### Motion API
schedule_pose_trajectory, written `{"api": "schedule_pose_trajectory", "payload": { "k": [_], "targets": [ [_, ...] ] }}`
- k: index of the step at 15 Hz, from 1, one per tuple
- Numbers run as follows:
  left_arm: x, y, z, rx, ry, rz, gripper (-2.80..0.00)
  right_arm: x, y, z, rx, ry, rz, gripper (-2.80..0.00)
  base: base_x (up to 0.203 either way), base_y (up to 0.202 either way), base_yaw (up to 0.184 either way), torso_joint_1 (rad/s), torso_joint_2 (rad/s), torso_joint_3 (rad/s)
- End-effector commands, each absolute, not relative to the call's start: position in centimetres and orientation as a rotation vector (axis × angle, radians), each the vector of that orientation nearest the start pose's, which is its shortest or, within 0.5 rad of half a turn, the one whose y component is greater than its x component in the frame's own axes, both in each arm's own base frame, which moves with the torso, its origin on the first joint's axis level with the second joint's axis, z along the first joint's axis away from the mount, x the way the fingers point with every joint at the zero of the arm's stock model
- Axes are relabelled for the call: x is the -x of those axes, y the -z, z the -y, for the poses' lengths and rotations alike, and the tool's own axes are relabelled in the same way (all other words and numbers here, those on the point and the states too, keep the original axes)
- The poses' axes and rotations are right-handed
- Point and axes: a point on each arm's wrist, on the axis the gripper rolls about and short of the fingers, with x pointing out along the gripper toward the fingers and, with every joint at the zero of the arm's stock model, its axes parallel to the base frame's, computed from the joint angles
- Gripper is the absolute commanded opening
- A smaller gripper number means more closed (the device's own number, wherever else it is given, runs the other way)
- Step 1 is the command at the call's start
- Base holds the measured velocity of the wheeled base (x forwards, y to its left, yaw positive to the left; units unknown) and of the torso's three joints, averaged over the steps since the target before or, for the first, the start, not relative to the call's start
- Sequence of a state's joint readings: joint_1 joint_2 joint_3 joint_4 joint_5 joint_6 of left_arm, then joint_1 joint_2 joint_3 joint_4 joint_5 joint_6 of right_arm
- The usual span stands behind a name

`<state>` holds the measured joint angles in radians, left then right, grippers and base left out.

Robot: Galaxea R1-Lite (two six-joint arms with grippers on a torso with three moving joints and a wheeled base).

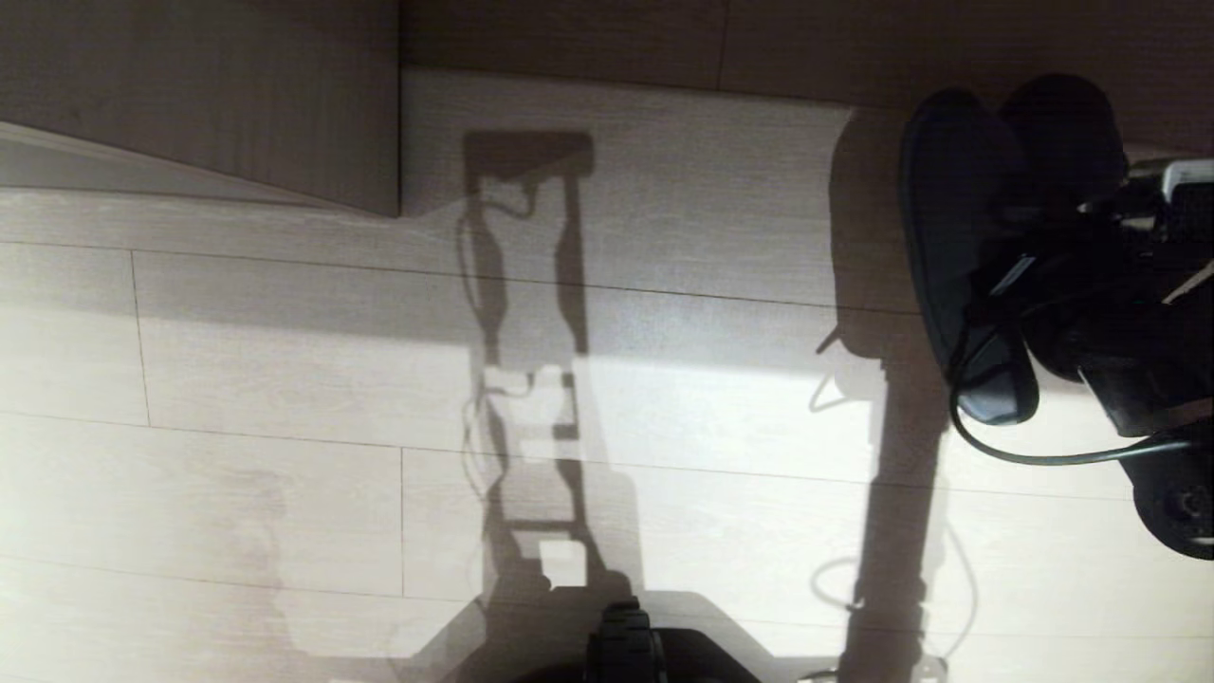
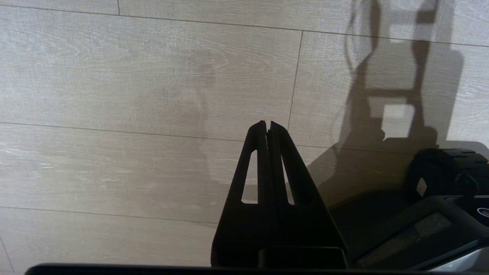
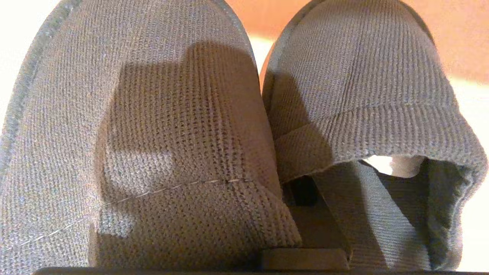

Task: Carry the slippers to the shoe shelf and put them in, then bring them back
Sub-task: Place the slippers on the floor

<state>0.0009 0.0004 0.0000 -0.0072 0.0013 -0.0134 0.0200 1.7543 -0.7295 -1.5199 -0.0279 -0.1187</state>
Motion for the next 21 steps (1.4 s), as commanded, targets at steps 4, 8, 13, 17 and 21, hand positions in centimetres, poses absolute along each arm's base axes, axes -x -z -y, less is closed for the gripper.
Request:
{"api": "schedule_pose_trajectory", "payload": {
  "k": [4,8,13,17,21],
  "targets": [
    [2.3,-7.6,0.0,0.014,-0.001,0.008,-2.8,-33.4,-20.3,-0.5,0.101,0.062,0.414,-2.8,0.0,0.0,0.0,0.0,0.0,0.0],
    [2.3,-7.6,0.0,0.014,-0.002,0.009,-2.8,-34.6,-19.3,-0.5,0.099,0.069,0.396,-2.8,0.0,0.0,0.0,0.0,0.0,0.0],
    [2.3,-7.6,0.0,0.014,-0.003,0.008,-2.8,-34.7,-18.8,-0.5,0.099,0.073,0.379,-2.8,0.0,0.0,0.0,0.0,0.0,0.0],
    [2.3,-7.6,0.0,0.014,-0.002,0.009,-2.8,-35.1,-18.4,-0.5,0.1,0.073,0.368,-2.8,0.0,0.0,0.0,0.0,0.0,0.0],
    [2.3,-7.6,0.0,0.014,-0.001,0.009,-2.8,-35.0,-18.6,-0.6,0.1,0.074,0.372,-2.8,0.0,0.0,0.0,0.0,0.0,0.0]
  ]
}}
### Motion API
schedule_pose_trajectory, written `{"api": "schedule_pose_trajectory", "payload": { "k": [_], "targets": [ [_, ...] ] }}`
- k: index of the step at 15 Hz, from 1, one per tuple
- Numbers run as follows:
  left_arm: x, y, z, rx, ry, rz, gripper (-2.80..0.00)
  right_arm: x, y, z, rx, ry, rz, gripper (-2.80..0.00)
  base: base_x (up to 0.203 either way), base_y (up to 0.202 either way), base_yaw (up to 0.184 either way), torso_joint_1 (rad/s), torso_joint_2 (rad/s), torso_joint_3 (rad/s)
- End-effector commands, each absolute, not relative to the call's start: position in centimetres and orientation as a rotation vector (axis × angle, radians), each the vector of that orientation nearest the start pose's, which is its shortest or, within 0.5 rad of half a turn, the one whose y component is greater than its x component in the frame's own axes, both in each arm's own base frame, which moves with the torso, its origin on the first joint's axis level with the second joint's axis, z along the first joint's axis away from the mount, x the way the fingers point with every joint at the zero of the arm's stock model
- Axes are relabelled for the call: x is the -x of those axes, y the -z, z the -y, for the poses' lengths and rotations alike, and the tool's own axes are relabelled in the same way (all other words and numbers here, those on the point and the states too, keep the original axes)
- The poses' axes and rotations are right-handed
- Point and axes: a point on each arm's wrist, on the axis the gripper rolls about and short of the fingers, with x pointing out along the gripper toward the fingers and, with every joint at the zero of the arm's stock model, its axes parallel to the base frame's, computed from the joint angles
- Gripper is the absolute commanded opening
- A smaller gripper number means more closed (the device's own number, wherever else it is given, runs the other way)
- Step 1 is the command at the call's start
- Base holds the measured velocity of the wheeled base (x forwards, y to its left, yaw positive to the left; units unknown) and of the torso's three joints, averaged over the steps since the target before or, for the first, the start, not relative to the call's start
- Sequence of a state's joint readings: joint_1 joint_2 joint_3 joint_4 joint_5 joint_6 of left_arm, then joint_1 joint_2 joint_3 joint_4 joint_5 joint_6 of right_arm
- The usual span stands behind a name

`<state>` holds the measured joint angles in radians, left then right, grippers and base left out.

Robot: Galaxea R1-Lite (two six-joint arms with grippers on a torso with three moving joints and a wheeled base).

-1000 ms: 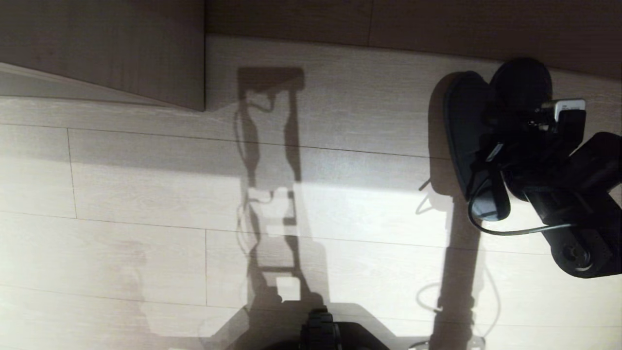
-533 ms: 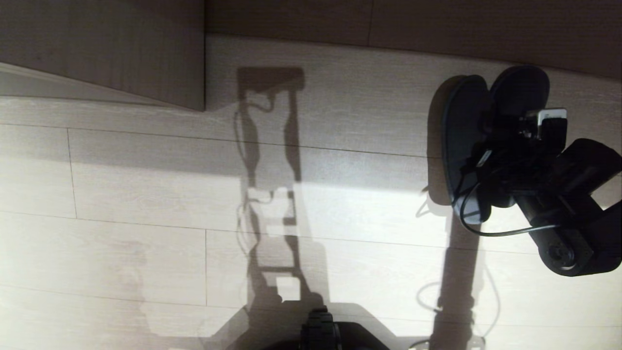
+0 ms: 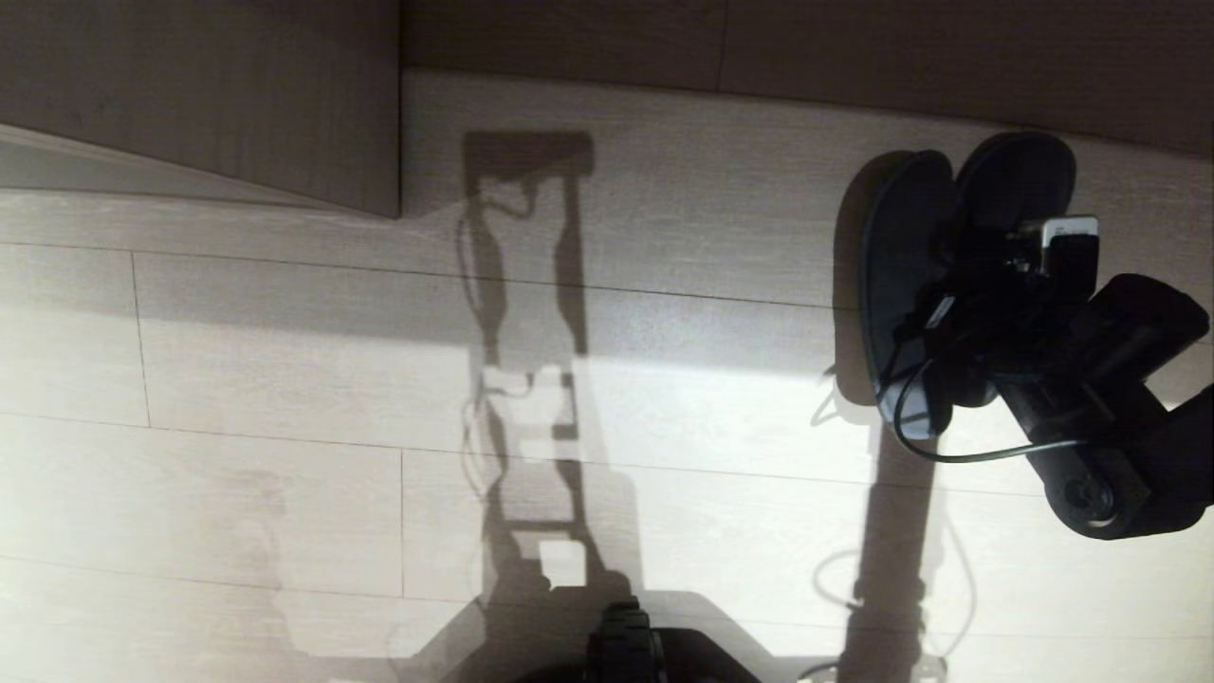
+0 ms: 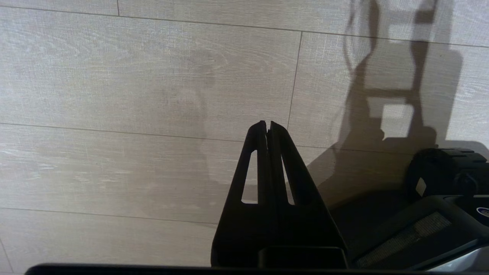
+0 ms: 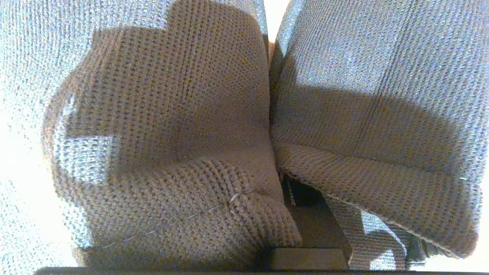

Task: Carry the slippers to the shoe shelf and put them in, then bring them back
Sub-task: Place the slippers on the floor

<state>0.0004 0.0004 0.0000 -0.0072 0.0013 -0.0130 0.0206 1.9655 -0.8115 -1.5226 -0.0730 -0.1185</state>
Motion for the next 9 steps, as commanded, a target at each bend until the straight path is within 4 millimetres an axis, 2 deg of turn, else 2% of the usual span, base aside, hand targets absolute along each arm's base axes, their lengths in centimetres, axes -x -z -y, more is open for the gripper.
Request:
{"api": "schedule_pose_trajectory", "payload": {
  "k": [1,3,4,9],
  "targets": [
    [2.28,-7.63,0.0,0.014,-0.002,0.008,-2.8,-35.03,-18.55,-0.57,0.1,0.074,0.372,-2.8,0.0,0.0,0.0,0.0,0.0,0.0],
    [2.28,-7.63,0.0,0.014,-0.001,0.008,-2.8,-35.0,-18.47,-0.59,0.1,0.073,0.369,-2.8,0.0,0.0,0.0,0.0,0.0,0.0],
    [2.28,-7.63,0.0,0.014,-0.001,0.008,-2.8,-34.93,-18.3,-0.59,0.1,0.072,0.362,0.0,0.0,0.0,0.0,0.0,0.0,0.0],
    [2.28,-7.63,0.0,0.014,-0.001,0.008,-2.8,-34.86,-18.62,-0.64,0.1,0.072,0.372,0.0,0.0,0.0,0.0,0.0,0.0,0.0]
  ]
}}
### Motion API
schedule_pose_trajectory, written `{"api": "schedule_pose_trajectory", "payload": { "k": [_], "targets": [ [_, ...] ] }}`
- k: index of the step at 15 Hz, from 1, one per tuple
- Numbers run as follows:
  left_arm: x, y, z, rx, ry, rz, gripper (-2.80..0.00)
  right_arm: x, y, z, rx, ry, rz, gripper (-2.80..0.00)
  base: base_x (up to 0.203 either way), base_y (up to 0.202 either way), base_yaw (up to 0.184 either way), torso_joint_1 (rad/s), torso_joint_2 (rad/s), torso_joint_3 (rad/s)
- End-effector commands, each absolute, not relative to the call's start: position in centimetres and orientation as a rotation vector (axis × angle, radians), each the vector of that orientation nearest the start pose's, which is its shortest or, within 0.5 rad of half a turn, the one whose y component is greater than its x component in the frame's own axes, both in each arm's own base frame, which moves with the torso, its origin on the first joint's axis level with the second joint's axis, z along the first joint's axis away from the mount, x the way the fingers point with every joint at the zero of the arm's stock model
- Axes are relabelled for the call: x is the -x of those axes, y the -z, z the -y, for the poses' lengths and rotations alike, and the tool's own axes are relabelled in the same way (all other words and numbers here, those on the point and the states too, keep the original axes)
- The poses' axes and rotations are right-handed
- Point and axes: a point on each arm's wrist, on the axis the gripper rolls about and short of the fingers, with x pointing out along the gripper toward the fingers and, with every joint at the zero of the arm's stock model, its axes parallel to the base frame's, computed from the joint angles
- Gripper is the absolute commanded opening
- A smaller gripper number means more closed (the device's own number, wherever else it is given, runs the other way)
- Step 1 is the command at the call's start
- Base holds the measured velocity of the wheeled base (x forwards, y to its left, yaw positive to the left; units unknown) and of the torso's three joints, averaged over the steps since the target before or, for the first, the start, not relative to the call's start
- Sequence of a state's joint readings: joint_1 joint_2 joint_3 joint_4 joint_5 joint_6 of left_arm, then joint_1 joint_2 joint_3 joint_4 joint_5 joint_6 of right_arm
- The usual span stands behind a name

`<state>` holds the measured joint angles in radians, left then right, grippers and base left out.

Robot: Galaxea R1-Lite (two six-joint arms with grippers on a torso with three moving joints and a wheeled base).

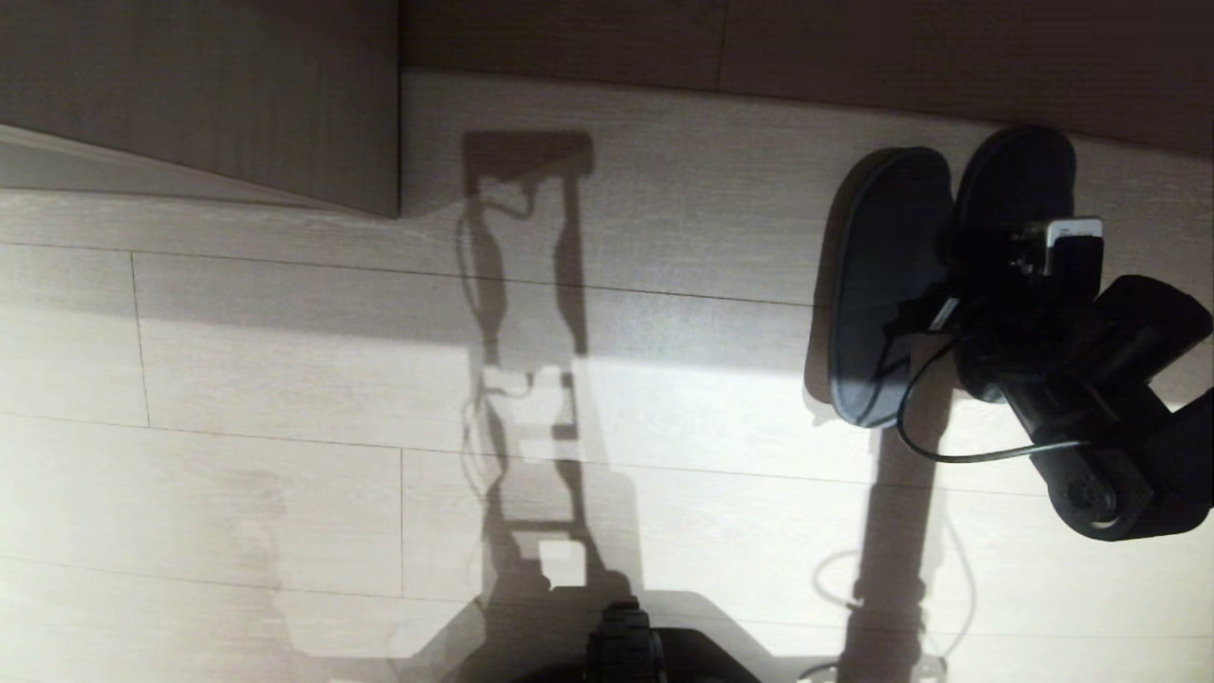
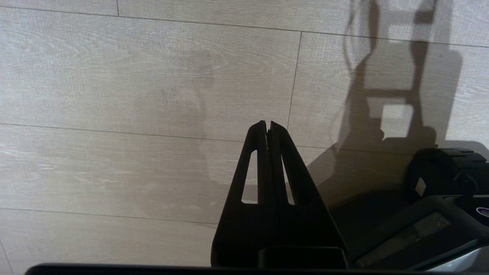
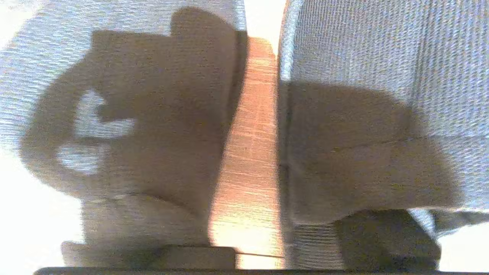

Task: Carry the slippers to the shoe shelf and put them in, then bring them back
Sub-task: Place the slippers on the floor

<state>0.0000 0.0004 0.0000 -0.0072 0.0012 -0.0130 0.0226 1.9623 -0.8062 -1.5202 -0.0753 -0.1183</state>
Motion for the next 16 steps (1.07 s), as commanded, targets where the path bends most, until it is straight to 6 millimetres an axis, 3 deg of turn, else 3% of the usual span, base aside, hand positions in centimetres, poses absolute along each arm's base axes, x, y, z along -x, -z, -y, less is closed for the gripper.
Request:
{"api": "schedule_pose_trajectory", "payload": {
  "k": [1,16],
  "targets": [
    [2.3,-7.6,0.0,0.014,-0.001,0.008,-2.8,-34.8,-18.6,-0.6,0.1,0.072,0.37,0.0,0.0,0.0,0.0,0.0,0.0,0.0],
    [2.3,-7.6,0.0,0.014,-0.001,0.008,-2.8,-32.0,-18.9,-0.8,0.112,0.059,0.317,0.0,0.0,0.0,0.0,0.0,0.0,0.0]
  ]
}}
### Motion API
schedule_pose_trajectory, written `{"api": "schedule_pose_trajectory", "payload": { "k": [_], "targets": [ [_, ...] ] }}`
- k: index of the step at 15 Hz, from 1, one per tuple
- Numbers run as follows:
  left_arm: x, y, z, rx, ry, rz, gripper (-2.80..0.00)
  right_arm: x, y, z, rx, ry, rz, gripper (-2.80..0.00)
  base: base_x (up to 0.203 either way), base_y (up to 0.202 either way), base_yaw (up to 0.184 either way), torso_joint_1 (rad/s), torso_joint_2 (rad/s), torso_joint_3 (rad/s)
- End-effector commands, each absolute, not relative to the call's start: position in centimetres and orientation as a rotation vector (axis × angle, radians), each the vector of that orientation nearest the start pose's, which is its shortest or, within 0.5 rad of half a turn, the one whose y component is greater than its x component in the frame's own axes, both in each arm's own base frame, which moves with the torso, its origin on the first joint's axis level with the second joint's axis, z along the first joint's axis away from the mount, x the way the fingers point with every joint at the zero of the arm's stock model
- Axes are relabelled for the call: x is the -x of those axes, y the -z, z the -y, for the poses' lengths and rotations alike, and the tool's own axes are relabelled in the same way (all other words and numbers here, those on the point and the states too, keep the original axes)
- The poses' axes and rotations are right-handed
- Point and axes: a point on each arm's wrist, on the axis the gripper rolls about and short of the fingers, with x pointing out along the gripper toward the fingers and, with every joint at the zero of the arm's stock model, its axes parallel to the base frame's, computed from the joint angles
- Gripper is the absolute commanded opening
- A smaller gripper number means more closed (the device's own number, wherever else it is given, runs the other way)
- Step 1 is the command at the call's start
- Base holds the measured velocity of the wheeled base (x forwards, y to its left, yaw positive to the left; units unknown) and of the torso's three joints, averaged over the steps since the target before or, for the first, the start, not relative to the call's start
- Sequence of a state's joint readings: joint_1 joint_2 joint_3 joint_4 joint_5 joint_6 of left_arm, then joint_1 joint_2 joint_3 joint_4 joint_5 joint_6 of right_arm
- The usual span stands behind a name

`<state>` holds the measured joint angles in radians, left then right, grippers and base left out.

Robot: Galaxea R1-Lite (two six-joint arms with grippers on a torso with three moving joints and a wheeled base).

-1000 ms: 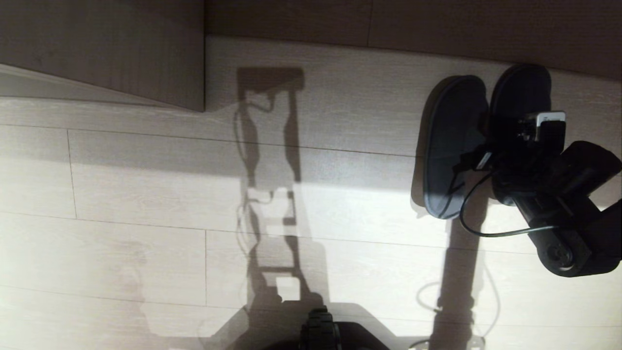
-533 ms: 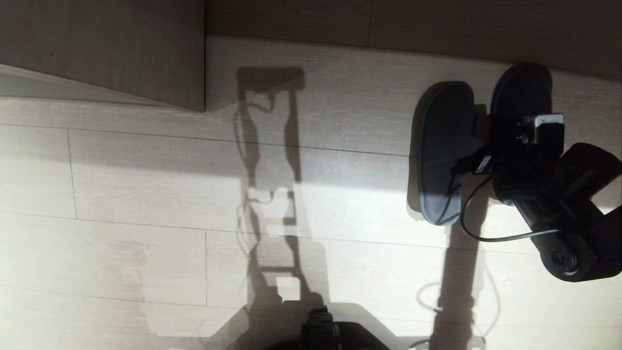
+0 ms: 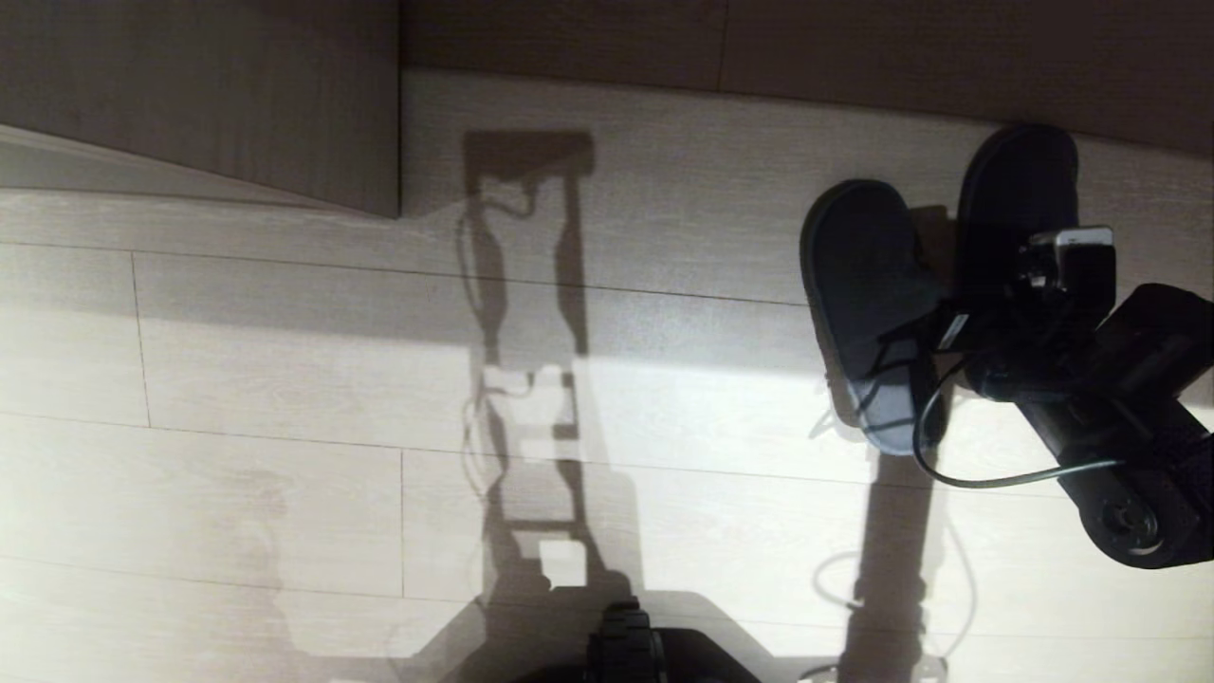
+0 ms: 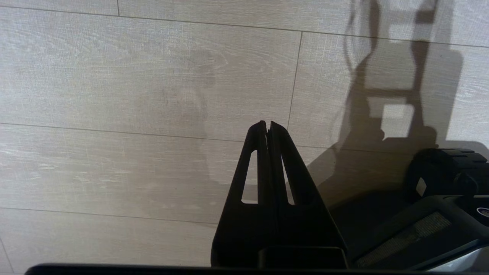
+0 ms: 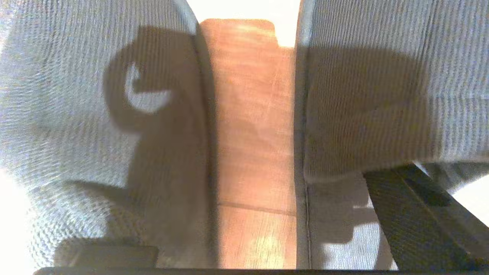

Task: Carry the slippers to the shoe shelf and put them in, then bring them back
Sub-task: Place the slippers on the floor

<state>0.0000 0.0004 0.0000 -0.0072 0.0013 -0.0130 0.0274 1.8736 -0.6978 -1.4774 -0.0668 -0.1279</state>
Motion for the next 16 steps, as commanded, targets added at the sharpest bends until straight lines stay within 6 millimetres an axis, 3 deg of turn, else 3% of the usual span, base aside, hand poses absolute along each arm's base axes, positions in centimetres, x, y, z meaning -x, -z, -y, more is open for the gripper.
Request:
{"api": "schedule_pose_trajectory", "payload": {
  "k": [1,7,13,16],
  "targets": [
    [2.3,-7.6,0.0,0.014,-0.002,0.009,-2.8,-31.8,-18.5,-0.8,0.115,0.054,0.291,0.0,0.0,0.0,0.0,0.0,0.0,0.0],
    [2.3,-7.6,0.0,0.014,-0.001,0.008,-2.8,-30.6,-16.4,-1.2,0.13,0.002,0.189,0.0,0.0,0.0,0.0,0.0,0.0,0.0],
    [2.3,-7.6,0.0,0.014,-0.003,0.008,-2.8,-29.3,-16.2,-1.2,0.142,0.001,0.172,0.0,0.0,0.0,0.0,0.0,0.0,0.0],
    [2.3,-7.6,0.0,0.014,-0.001,0.008,-2.8,-27.5,-16.7,-1.3,0.143,-0.006,0.174,0.0,0.0,0.0,0.0,0.0,0.0,0.0]
  ]
}}
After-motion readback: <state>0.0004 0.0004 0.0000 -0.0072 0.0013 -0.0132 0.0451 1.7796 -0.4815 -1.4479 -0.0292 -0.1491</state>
